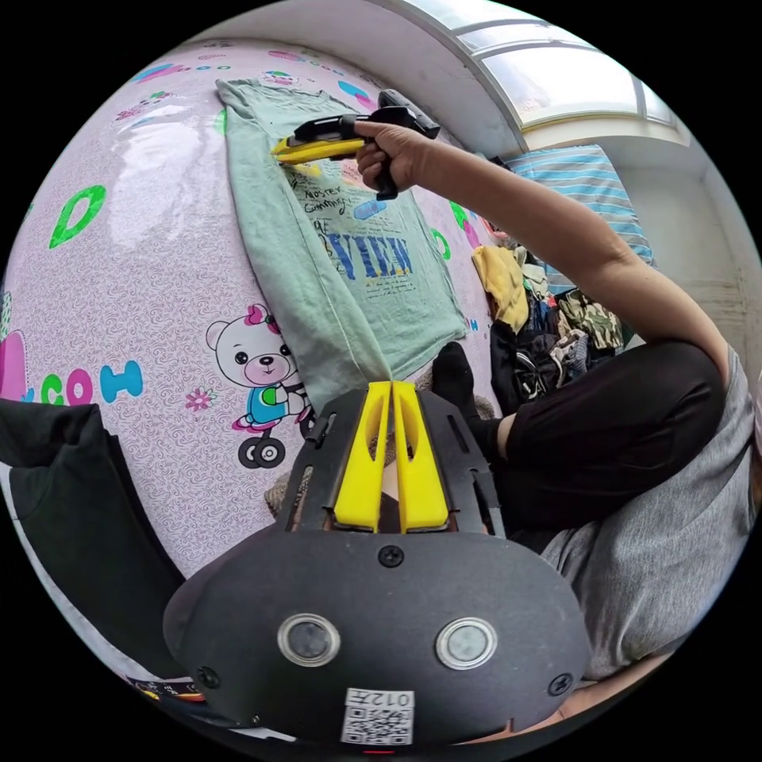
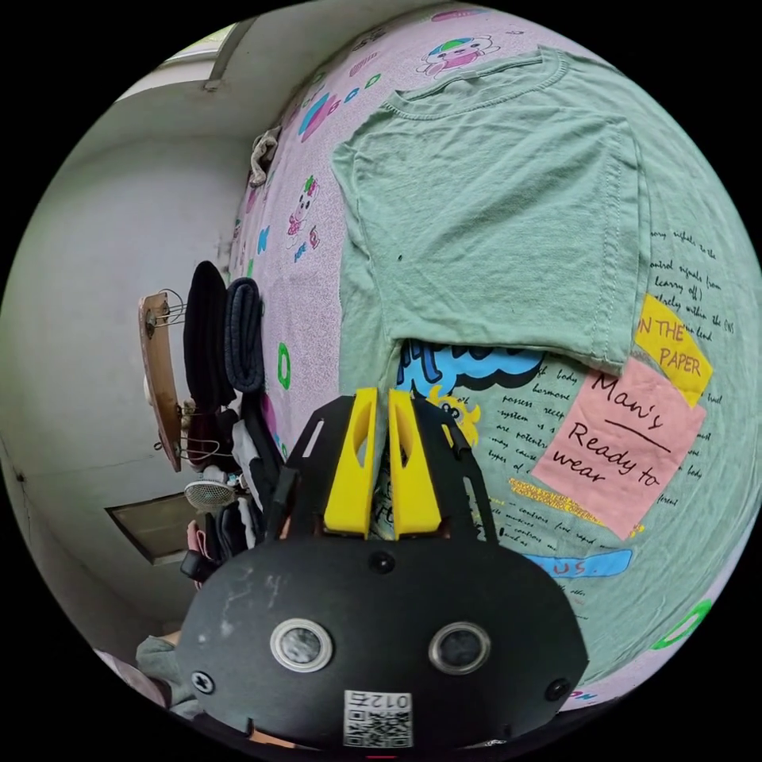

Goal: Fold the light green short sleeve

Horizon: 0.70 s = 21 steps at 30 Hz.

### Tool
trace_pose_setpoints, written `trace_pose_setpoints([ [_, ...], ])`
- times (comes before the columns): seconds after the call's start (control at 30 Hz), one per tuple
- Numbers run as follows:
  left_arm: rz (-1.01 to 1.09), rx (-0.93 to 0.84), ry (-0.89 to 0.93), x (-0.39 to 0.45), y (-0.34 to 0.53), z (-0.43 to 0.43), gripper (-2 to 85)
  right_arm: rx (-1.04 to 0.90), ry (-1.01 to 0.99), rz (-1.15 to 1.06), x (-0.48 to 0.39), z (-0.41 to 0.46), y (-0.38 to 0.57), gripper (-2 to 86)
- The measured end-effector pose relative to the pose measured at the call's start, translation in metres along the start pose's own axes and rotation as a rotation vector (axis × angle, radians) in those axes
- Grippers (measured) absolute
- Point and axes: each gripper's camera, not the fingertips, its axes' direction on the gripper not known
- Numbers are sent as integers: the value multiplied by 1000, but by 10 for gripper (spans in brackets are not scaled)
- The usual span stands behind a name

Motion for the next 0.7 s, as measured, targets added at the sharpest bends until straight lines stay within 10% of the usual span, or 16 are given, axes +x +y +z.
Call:
trace_pose_setpoints([
  [0.7, 33, 18, 72, -33, 8, 4, 8, 6, -52, 22, 52, -41, -10, 26],
])
